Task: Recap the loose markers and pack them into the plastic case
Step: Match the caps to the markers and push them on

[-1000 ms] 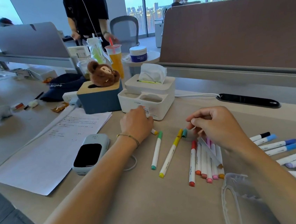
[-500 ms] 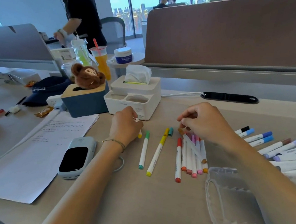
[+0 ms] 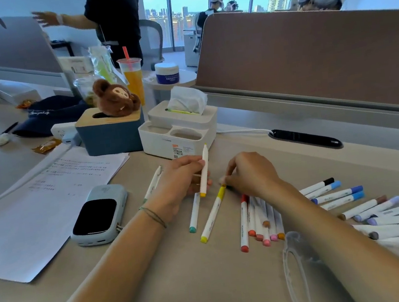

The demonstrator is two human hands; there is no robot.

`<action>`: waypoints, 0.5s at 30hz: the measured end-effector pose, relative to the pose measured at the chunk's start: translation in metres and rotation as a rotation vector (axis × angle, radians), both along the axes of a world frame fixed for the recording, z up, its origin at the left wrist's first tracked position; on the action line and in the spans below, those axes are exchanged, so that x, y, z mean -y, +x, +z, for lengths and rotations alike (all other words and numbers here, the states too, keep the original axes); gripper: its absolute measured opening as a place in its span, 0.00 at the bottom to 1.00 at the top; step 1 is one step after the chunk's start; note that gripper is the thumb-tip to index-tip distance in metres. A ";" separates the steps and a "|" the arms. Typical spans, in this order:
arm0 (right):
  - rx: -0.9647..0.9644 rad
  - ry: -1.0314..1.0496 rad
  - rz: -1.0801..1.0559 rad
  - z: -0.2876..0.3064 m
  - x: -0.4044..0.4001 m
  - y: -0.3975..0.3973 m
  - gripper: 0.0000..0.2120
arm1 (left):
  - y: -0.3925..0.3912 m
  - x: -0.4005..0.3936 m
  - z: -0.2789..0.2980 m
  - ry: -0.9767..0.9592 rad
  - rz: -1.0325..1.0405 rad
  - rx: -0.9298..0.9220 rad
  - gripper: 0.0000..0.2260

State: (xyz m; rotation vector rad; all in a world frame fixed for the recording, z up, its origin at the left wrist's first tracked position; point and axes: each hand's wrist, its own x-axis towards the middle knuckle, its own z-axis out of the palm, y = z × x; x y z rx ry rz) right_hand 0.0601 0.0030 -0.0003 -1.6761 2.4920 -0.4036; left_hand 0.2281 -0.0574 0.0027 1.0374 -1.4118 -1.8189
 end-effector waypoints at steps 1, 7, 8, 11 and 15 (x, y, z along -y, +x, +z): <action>-0.005 0.007 0.004 0.001 0.001 0.000 0.12 | 0.000 0.001 -0.001 0.004 -0.004 0.002 0.09; -0.024 0.017 0.006 0.002 0.011 0.008 0.04 | 0.002 0.003 -0.003 -0.002 -0.011 0.050 0.07; -0.042 0.022 0.022 0.002 0.013 0.009 0.03 | 0.002 0.003 -0.003 -0.004 -0.013 0.051 0.07; -0.119 0.035 0.110 -0.001 0.016 0.011 0.02 | 0.003 0.002 -0.001 -0.004 -0.014 0.043 0.07; -0.218 0.057 0.259 -0.003 0.012 0.011 0.11 | 0.004 0.000 0.000 -0.024 -0.010 0.047 0.08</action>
